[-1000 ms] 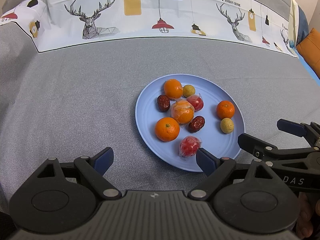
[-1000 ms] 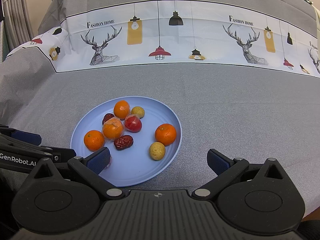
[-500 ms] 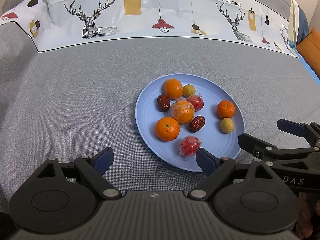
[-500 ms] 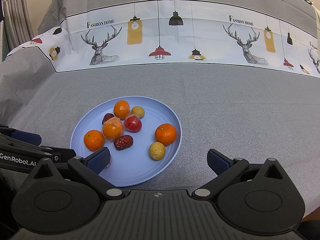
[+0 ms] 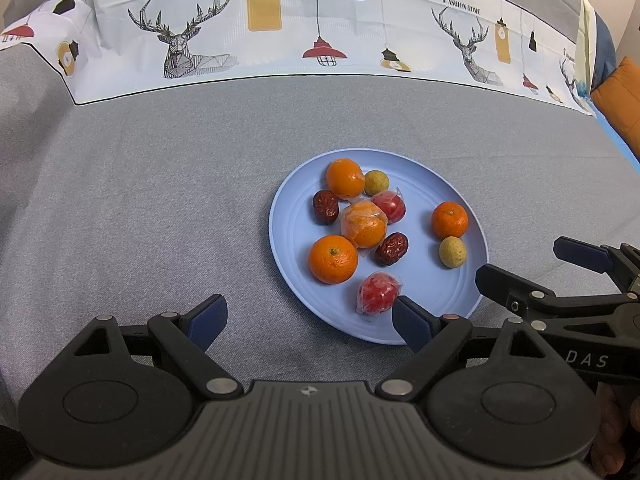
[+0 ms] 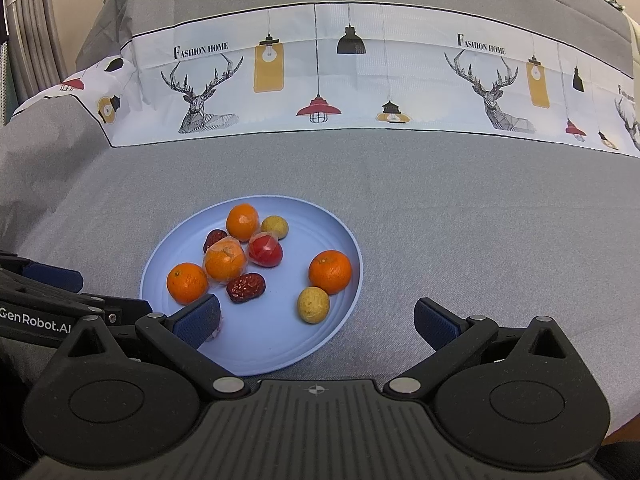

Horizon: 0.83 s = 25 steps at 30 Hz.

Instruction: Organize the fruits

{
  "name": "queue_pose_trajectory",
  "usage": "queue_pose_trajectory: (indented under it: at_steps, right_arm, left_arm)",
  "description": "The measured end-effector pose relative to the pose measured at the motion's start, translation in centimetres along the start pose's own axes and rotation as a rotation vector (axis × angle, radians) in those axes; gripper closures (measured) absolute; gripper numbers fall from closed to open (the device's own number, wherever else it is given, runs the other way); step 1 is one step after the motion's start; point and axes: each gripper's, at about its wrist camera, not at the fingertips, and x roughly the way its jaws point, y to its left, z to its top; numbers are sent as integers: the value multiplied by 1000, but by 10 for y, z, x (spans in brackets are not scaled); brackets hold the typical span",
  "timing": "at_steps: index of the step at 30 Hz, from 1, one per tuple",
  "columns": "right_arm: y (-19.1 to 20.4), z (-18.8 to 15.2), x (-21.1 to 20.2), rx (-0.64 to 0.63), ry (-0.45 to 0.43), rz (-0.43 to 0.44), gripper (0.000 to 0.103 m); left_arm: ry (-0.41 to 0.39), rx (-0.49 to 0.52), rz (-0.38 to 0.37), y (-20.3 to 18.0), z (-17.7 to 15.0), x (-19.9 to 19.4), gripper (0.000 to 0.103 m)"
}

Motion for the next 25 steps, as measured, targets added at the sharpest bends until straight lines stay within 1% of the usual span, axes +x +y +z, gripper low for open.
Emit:
queue_pose_trajectory:
  at_steps: [11, 22, 24, 25]
  right_arm:
    - [-6, 3, 0, 28, -7, 8, 1]
    - [-8, 6, 5, 46, 4, 8, 1]
    - [-9, 7, 6, 57, 6, 10, 1]
    - [-10, 8, 6, 64, 3, 12, 1]
  left_arm:
    - [-9, -17, -13, 1, 5, 0, 10]
    - [7, -55, -29, 7, 8, 4, 10]
    - [8, -59, -28, 7, 9, 4, 8]
    - [8, -61, -25, 7, 10, 4, 2]
